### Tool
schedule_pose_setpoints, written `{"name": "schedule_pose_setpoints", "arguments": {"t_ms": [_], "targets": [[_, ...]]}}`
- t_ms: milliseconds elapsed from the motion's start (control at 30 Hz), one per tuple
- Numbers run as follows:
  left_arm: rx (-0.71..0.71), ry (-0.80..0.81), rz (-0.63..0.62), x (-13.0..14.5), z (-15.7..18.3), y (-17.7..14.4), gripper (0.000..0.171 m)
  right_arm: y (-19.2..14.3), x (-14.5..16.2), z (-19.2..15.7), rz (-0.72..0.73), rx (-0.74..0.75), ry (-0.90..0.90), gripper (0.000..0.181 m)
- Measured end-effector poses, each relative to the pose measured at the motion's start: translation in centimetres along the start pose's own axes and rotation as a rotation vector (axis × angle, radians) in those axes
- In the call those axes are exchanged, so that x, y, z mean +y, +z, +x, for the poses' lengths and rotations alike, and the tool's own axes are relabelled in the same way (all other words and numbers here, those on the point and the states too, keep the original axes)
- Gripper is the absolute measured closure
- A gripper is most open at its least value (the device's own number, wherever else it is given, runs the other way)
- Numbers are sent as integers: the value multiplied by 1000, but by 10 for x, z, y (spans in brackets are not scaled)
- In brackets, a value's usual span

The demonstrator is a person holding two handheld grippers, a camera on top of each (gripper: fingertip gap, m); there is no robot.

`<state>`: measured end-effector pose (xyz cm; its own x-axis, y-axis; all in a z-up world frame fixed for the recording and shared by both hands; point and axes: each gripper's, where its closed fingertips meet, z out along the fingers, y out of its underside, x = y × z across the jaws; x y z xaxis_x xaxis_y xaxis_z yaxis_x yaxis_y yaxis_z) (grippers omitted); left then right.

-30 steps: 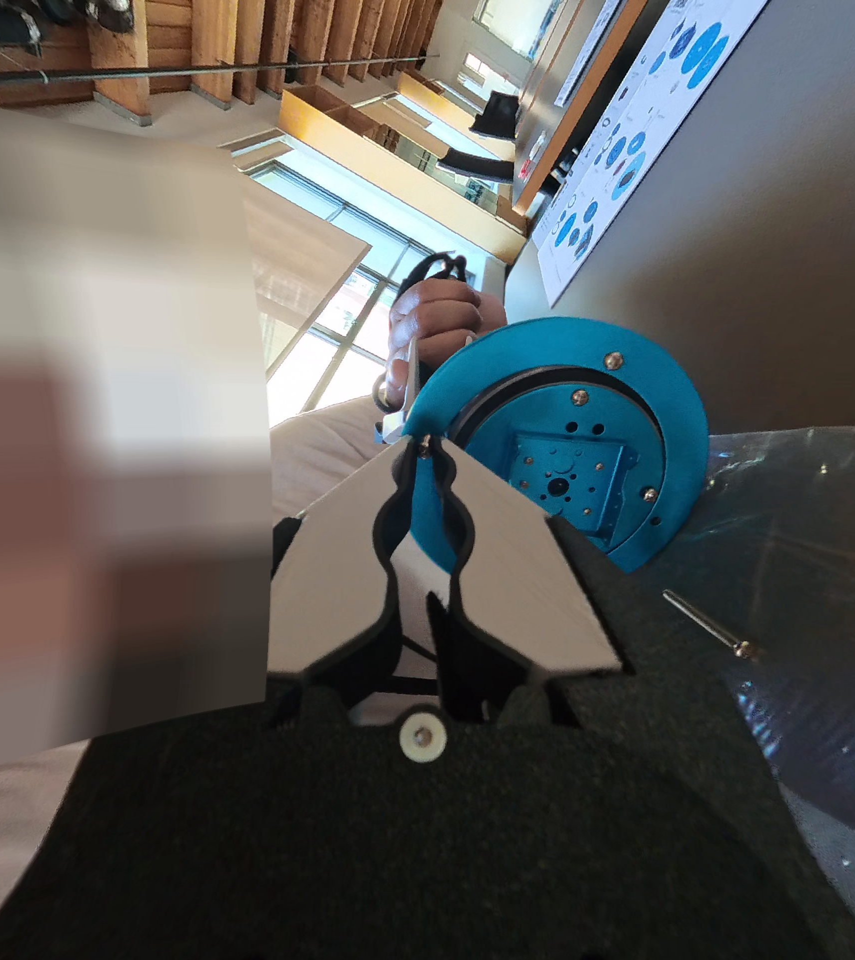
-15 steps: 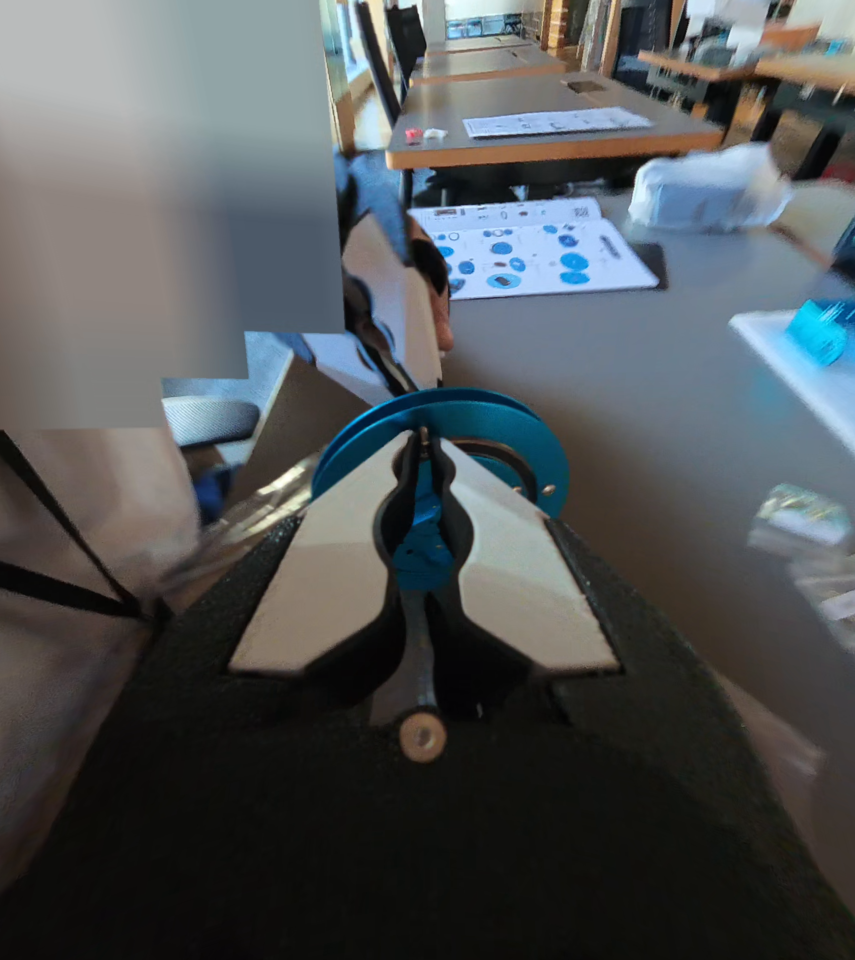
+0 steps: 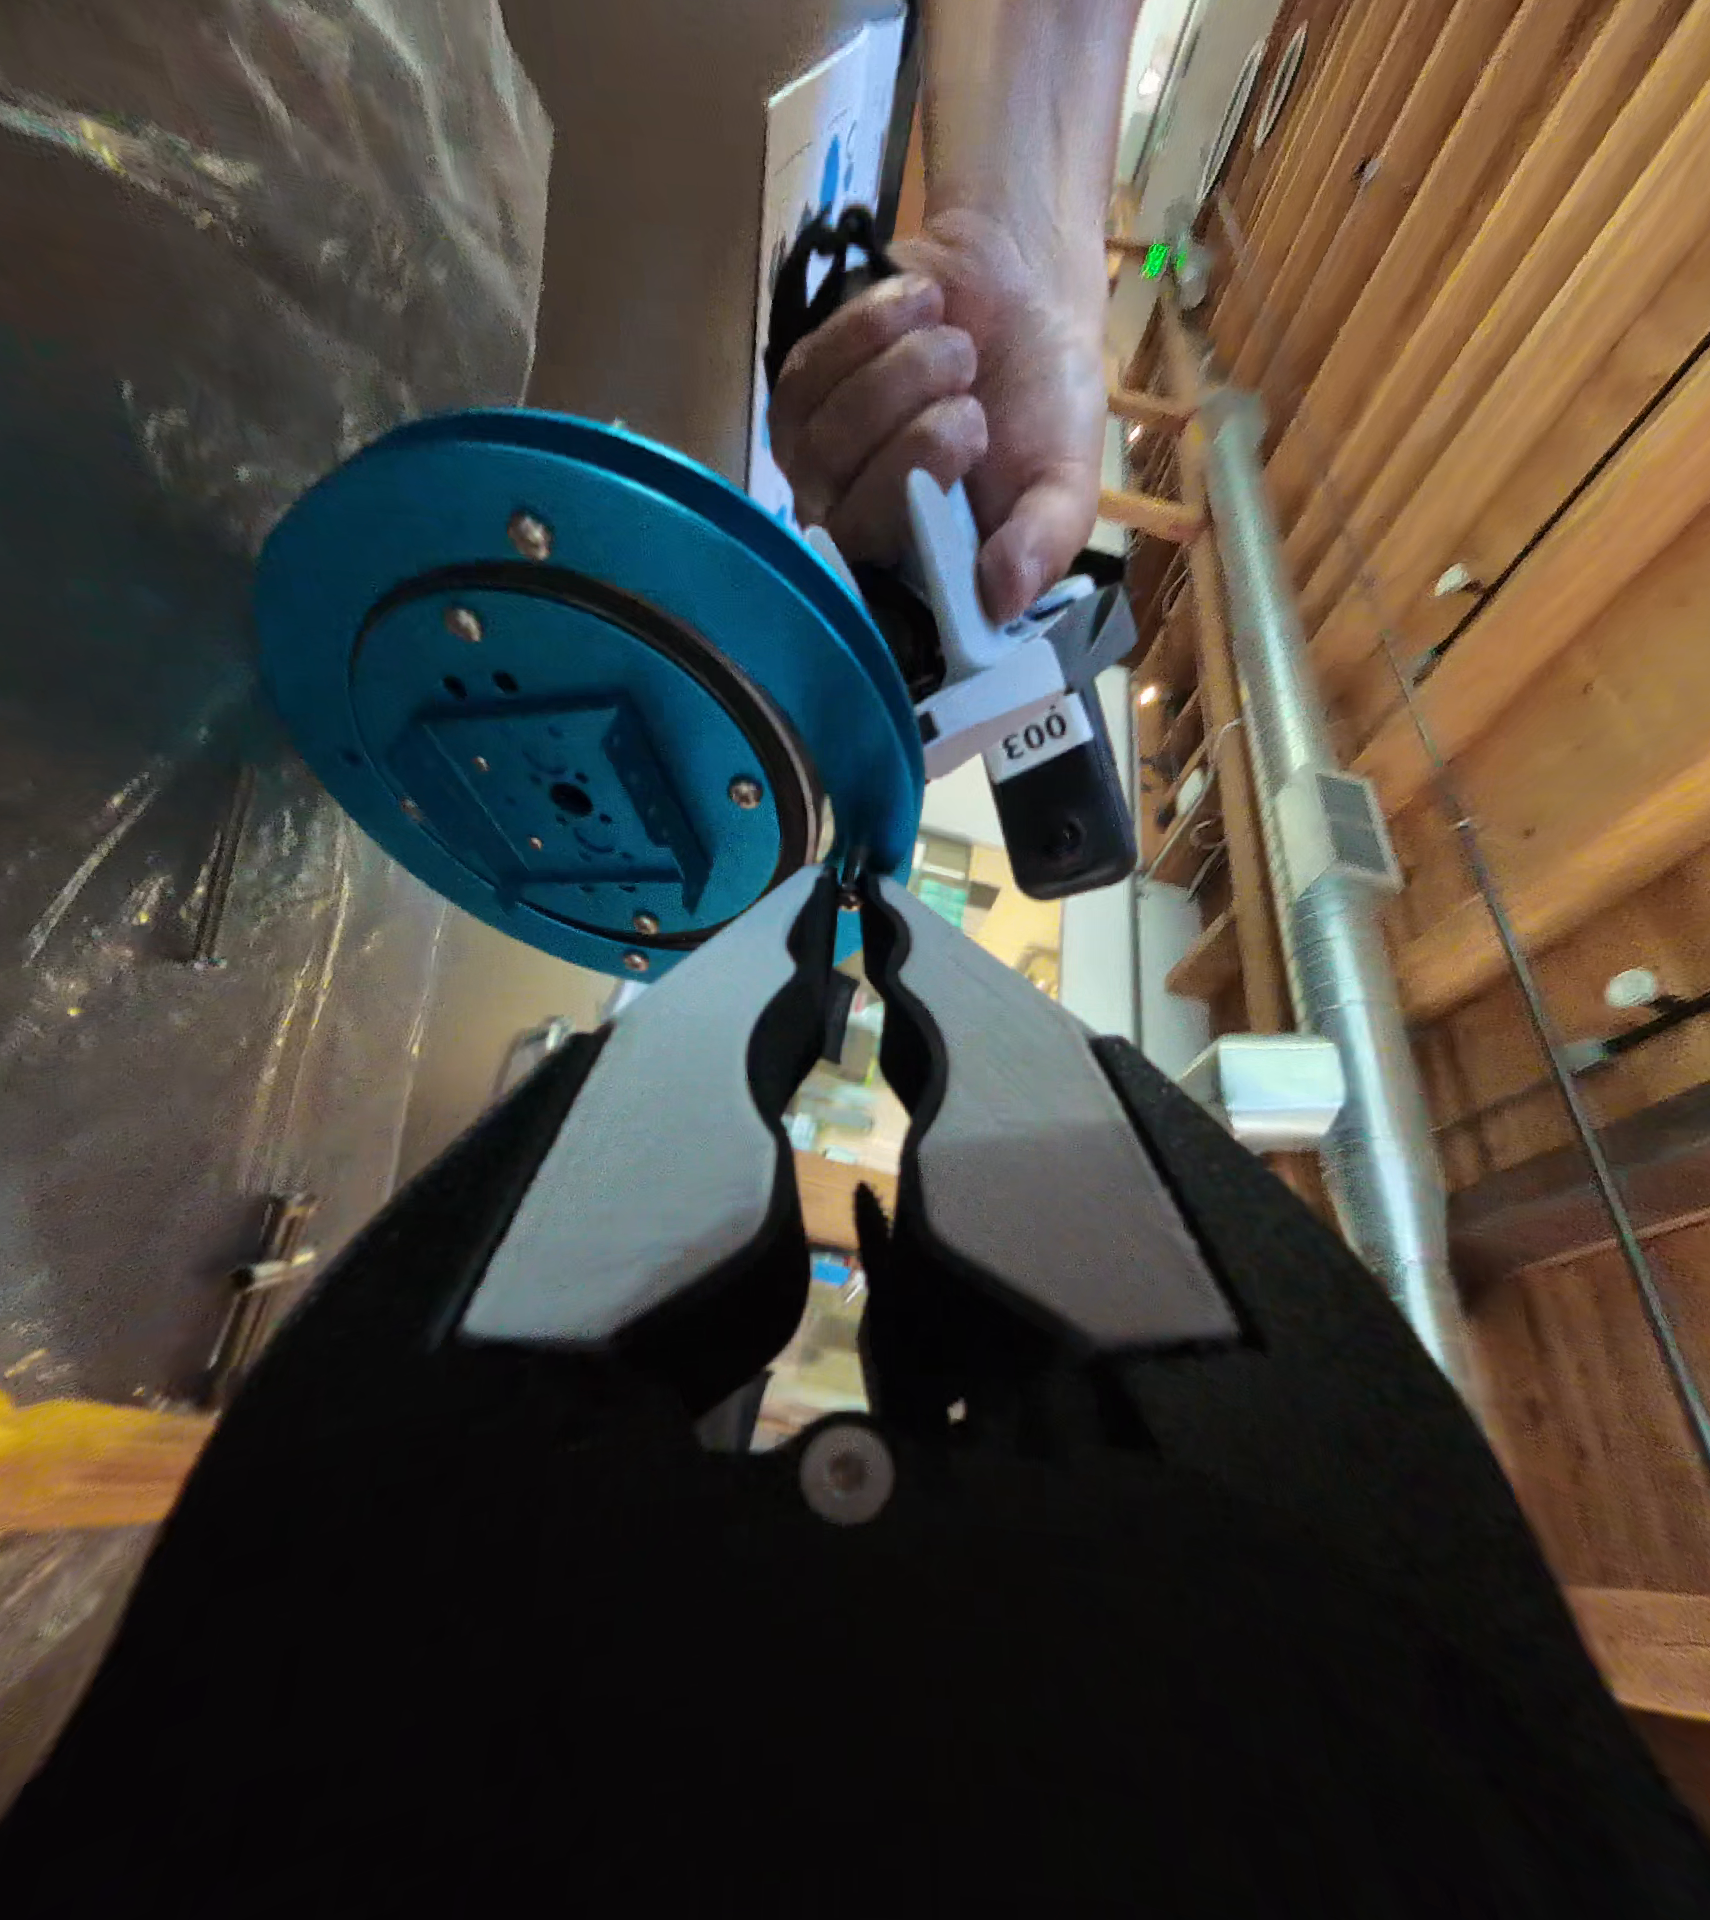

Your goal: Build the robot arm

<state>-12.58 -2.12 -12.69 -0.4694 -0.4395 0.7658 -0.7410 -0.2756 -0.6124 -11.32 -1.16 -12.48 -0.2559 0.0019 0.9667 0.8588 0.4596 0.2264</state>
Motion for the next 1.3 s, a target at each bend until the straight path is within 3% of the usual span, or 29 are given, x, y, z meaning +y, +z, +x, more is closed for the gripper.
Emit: {"name": "schedule_pose_setpoints", "arguments": {"t_ms": [100,233,333,400,467,533,633,833,933,1033,1133,1300], "targets": [[-65,103,-3,-4,-4,0,168,0,6,-3,-27,-78,252,178],[-278,440,-20,-9,-12,-3,167,-1,10,-8,-6,-222,956,168],[-484,811,-70,-9,-14,-6,167,-7,10,-9,120,-418,1686,150],[-612,1088,-116,-7,-13,-6,167,-13,6,-2,314,-579,2161,148],[-724,1332,-152,-4,-10,-4,168,-13,10,-7,364,-633,2440,156],[-845,1482,-170,-6,-11,-4,167,-13,2,-5,456,-675,2562,155],[-922,1602,-176,-7,-12,-4,167,-11,-13,2,510,-727,2594,157],[-1029,1827,-226,-8,-10,0,168,-6,-12,-2,497,-683,2664,176],[-1095,1966,-257,-10,-10,-1,167,-6,-9,-2,522,-662,2716,177],[-1096,2025,-270,-9,-9,0,167,-6,-10,-3,492,-612,2609,178],[-987,1776,-224,-8,-10,1,167,-6,-9,-5,363,-529,2282,179],[-651,1093,-141,-1,-8,8,167,-8,-5,-11,93,-384,1461,179]]}}
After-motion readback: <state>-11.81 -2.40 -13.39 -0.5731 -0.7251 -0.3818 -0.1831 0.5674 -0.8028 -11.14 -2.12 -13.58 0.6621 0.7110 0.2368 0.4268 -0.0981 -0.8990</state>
